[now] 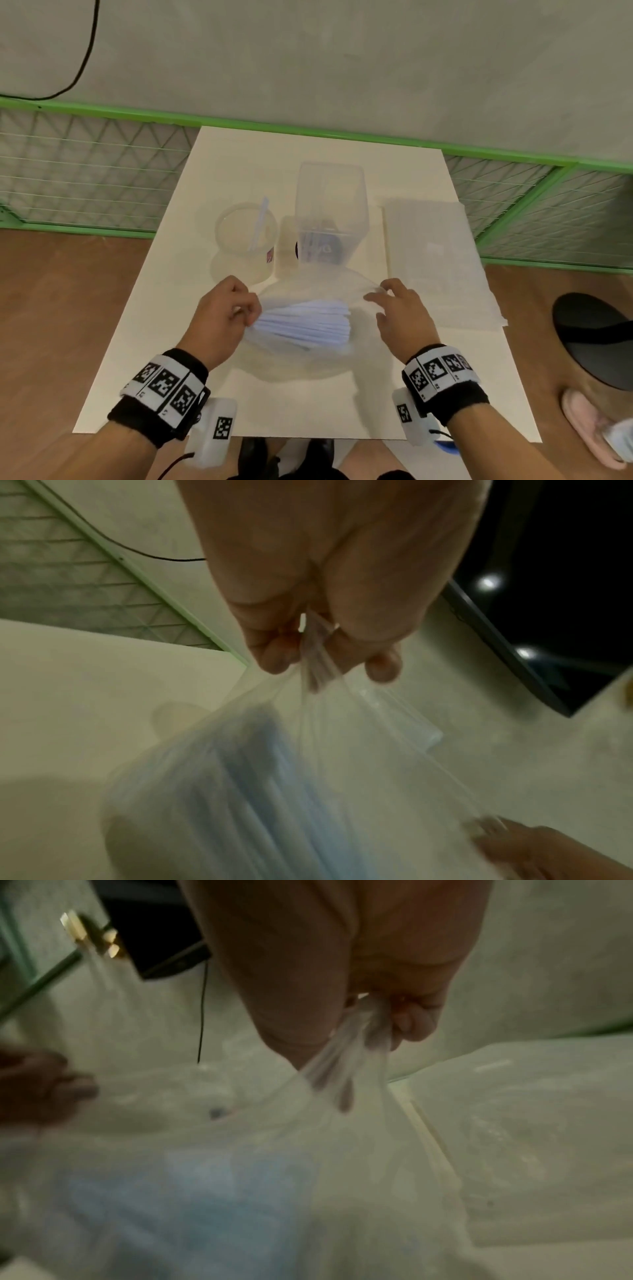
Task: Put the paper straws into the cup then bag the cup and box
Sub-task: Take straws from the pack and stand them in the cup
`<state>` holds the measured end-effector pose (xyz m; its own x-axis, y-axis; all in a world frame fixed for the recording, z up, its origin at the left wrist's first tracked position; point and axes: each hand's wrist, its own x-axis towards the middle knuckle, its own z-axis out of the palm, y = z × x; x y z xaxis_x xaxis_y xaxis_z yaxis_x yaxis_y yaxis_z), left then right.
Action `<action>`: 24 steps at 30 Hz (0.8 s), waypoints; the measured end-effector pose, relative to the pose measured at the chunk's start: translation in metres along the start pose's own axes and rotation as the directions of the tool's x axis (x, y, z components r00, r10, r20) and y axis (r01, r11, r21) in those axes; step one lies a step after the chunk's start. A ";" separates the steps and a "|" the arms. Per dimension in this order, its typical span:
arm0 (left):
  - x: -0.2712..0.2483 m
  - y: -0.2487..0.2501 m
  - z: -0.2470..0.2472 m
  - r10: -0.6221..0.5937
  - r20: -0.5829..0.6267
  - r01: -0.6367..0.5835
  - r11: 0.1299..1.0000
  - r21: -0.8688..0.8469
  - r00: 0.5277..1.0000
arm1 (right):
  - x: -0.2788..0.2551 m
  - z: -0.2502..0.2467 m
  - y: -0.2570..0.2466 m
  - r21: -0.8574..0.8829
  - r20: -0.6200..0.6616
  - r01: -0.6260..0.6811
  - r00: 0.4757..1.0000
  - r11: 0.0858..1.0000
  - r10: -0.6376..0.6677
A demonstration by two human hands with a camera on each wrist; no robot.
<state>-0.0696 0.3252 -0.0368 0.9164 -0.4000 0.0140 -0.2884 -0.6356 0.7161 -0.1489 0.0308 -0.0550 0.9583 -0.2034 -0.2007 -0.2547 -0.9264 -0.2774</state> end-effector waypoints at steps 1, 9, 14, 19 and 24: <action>-0.001 -0.005 0.002 0.024 0.032 -0.026 0.997 0.067 0.999 | 0.000 0.002 -0.002 -0.075 0.028 -0.003 1.000 0.997 0.005; 0.004 -0.022 0.024 -0.454 0.265 0.206 0.752 0.627 0.851 | 0.004 0.016 -0.018 -0.179 0.198 -0.079 0.974 0.981 0.115; 0.014 -0.035 0.035 -0.503 0.438 0.422 0.864 0.273 0.745 | 0.004 0.029 -0.022 0.066 0.365 -0.093 0.929 0.994 0.063; 0.011 -0.043 0.042 -0.416 0.398 0.498 0.858 -0.126 0.818 | 0.005 0.040 -0.016 0.233 0.404 -0.123 0.915 0.965 0.019; 0.010 -0.036 0.041 -0.447 0.367 0.494 0.868 -0.040 0.816 | 0.005 0.041 -0.006 0.352 0.310 -0.050 0.948 0.935 -0.066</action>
<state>-0.0611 0.3166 -0.0909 0.7745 -0.2844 -0.5650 0.2135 -0.7232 0.6568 -0.1479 0.0483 -0.0932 0.8853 -0.0338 -0.4637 -0.3319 -0.7444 -0.5794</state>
